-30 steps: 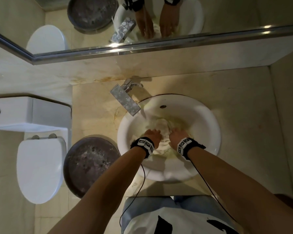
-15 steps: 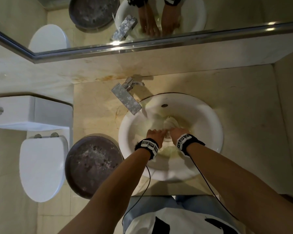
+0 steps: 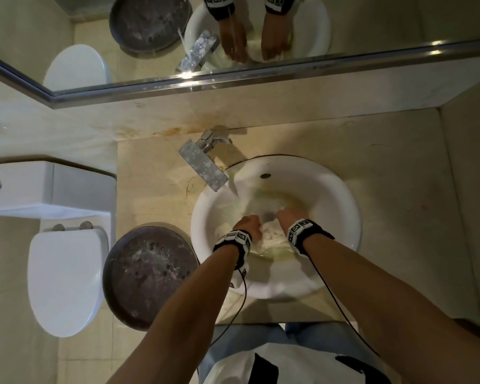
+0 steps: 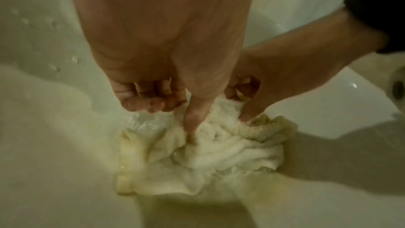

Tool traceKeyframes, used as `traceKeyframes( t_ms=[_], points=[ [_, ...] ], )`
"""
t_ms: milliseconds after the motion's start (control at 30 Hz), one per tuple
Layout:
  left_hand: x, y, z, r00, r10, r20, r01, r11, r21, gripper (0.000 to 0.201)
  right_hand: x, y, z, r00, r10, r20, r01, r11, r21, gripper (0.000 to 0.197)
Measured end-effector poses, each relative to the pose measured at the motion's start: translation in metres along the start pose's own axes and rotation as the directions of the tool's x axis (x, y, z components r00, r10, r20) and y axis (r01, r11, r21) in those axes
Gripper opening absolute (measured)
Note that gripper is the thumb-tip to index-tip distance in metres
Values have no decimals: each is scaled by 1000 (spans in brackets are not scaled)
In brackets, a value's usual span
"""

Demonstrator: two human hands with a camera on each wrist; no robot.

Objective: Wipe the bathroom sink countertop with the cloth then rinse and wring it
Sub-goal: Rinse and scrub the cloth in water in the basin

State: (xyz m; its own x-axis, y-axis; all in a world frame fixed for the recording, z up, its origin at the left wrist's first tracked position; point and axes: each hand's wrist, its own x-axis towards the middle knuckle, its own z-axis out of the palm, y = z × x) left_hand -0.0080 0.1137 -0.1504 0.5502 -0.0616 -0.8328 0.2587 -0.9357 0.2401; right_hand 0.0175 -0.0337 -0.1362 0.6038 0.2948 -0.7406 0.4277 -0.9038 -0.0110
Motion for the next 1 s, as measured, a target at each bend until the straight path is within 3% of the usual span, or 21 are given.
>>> traceKeyframes(
  t_ms=[167,333,400,500,567,633,733,800,867,900,1000],
  points=[
    [-7,-8,-21,997,25,-69,-16,992,129,44,-8,13,-18,999,35,-18,-35,999,-35,23],
    [-16,-8,-37,959,-24,-281,25,1000,-1,56,-6,25,-33,984,106,-144,-105,994,16,30],
    [-23,-3,-37,926,-2,-377,-32,996,-83,61,-8,26,-40,977,106,-185,-94,993,74,34],
    [-33,10,-44,840,81,-537,-169,979,-116,43,-13,27,-53,944,106,-312,-71,990,121,22],
    [-40,21,-53,791,146,-594,-246,965,-91,36,-18,27,-62,894,95,-437,-38,990,136,15],
    [-47,28,-61,773,200,-602,-280,959,-41,35,-21,29,-69,838,21,-545,66,988,139,17],
    [-49,24,-58,819,280,-501,-308,951,29,32,-24,28,-69,923,-78,-378,137,982,131,34],
    [-45,15,-48,905,322,-278,-298,946,126,35,-29,27,-58,985,-104,-140,121,985,125,31],
    [-41,7,-37,949,314,-10,-300,914,272,39,-35,26,-43,987,-126,99,120,991,66,18],
    [-40,3,-30,953,288,91,-302,893,334,36,-38,25,-34,974,-134,184,129,991,34,23],
    [-38,-2,-10,947,198,251,-299,828,474,15,-45,24,-9,948,-110,299,129,991,-45,43]
  ],
)
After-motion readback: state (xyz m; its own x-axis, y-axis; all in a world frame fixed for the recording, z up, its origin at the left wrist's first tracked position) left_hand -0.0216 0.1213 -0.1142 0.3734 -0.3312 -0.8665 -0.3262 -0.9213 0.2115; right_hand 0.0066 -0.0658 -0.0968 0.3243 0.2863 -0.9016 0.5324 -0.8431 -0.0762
